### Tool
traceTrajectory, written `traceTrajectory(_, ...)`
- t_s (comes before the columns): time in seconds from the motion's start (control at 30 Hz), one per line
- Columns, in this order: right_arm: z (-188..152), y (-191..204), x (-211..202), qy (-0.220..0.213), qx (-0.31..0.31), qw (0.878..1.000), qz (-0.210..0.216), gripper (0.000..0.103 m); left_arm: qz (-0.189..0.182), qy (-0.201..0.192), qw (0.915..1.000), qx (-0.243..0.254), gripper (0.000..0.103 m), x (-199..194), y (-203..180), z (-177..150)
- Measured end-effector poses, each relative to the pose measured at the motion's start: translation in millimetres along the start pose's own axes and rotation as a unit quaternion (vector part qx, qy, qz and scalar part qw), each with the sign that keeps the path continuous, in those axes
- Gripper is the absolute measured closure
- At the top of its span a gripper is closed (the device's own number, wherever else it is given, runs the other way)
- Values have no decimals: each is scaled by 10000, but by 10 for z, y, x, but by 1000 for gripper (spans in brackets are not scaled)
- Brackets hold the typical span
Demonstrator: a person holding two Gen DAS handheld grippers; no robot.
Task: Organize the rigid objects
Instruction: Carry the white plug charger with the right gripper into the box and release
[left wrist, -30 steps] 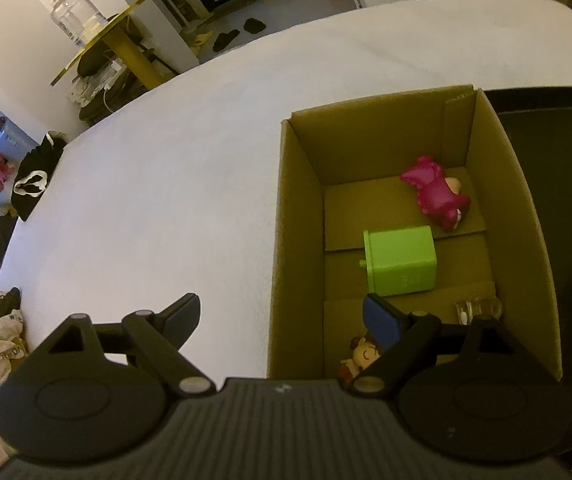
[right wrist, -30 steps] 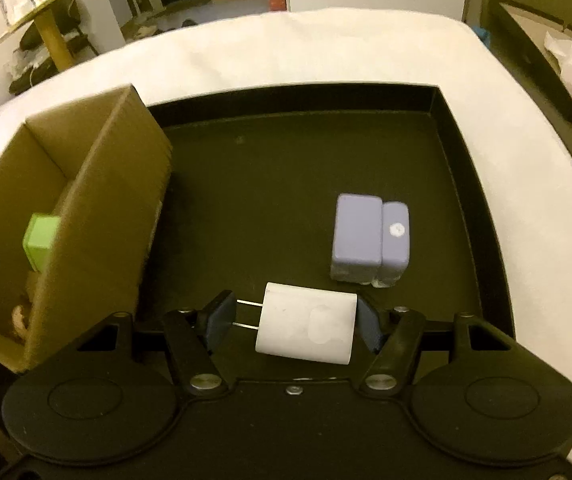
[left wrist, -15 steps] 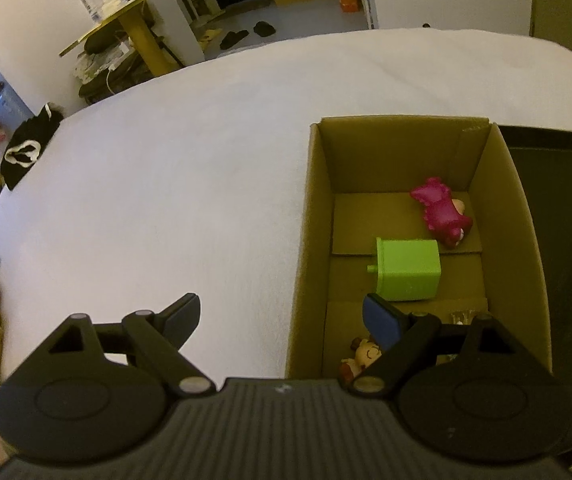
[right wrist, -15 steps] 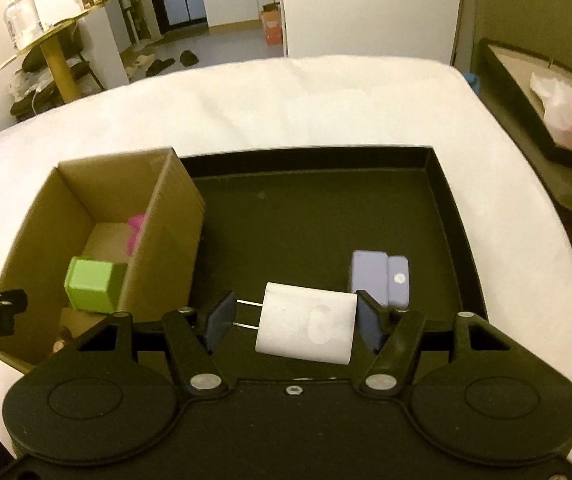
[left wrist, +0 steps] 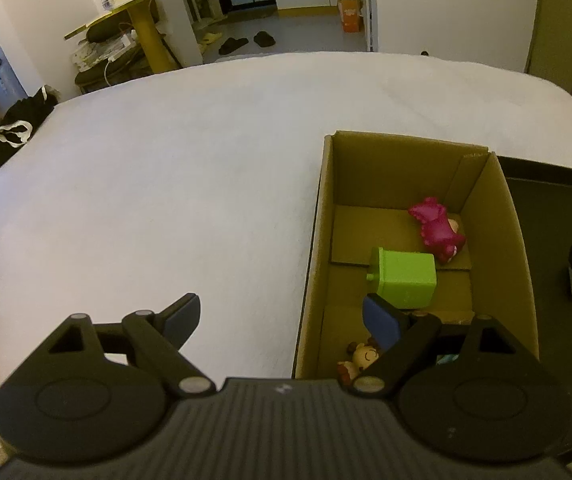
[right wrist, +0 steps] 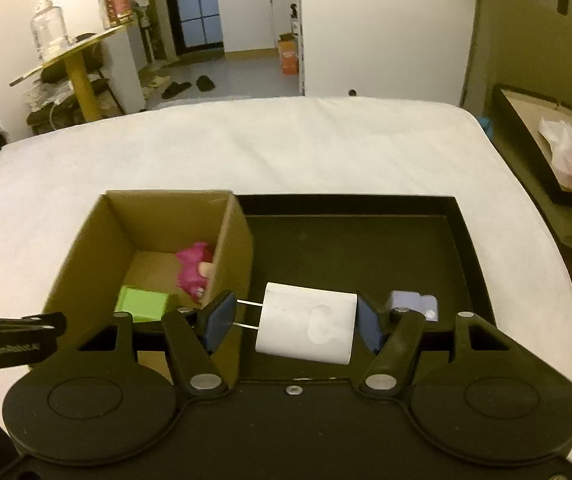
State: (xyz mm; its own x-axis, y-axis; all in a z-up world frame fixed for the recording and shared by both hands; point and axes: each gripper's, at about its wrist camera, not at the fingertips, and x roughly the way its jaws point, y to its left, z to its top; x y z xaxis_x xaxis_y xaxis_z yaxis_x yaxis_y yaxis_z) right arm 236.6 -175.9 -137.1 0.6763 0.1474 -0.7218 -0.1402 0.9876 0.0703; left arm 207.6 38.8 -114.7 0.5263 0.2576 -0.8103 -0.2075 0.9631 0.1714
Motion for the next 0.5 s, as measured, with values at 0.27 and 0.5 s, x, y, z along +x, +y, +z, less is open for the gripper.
traceTrajectory(0.27,26,242,-38,-73,-165,9998,104,40,-216,-44,9996,-164,16,1,115,-15)
traceTrajectory(0.5,66,448,-18,-44,-283,9991,307,40,-513,17,9980,-355,22,40,217,-29)
